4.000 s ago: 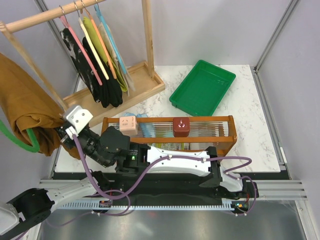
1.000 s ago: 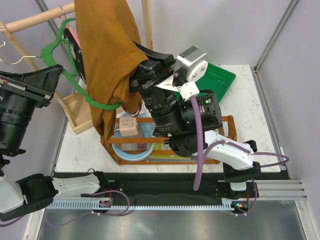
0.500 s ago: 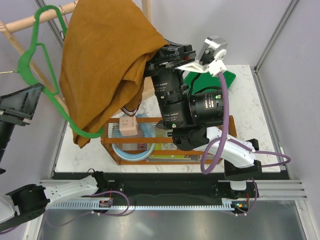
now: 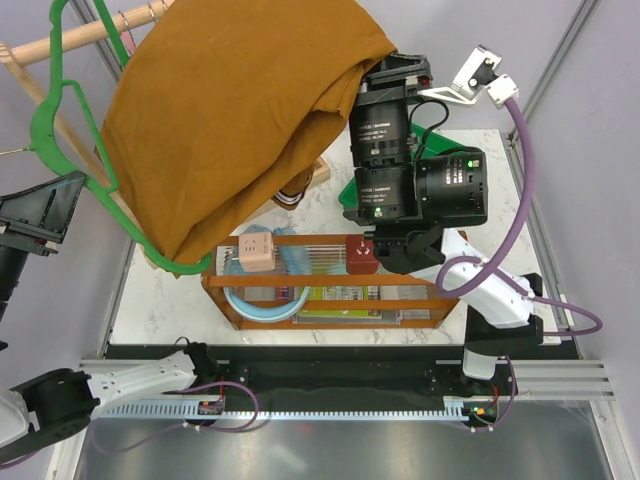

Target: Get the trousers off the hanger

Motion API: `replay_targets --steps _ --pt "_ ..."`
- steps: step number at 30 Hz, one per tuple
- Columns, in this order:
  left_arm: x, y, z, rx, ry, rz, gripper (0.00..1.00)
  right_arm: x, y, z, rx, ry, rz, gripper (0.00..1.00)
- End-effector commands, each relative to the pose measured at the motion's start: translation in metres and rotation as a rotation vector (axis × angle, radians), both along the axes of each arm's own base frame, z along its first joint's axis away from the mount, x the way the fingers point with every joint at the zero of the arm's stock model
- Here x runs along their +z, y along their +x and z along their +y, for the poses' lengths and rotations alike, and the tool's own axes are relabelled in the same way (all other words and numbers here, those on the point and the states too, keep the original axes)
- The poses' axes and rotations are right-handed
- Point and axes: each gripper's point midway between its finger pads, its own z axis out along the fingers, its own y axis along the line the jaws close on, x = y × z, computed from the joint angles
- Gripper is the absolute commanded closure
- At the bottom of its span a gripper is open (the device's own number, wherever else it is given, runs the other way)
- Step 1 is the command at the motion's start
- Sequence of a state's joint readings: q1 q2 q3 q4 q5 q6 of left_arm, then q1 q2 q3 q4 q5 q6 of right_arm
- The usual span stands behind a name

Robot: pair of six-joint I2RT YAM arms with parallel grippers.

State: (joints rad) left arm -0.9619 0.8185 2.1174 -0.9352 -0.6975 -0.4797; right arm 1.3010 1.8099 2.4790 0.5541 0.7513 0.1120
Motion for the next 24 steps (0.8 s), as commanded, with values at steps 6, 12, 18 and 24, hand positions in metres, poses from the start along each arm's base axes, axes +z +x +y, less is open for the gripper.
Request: replay_targets --steps 6,12,18,24 --pt "-0.011 0.005 0.021 0.114 0.081 0.051 0.98 0.070 -0.048 -0.170 0.066 0.524 -0.162 1.00" --pt "-0.010 0.007 0.022 0.128 0.088 0.054 0.98 0.075 -0.052 -0.190 0.057 0.570 -0.195 1.00" --pt "-0.004 0.003 0.030 0.141 0.072 0.039 0.98 0.079 -0.057 -0.195 0.009 0.498 -0.222 1.00" --pt "0.013 -0.004 0.034 0.115 0.014 -0.005 0.98 0.067 -0.039 -0.167 -0.177 0.206 -0.164 1.00"
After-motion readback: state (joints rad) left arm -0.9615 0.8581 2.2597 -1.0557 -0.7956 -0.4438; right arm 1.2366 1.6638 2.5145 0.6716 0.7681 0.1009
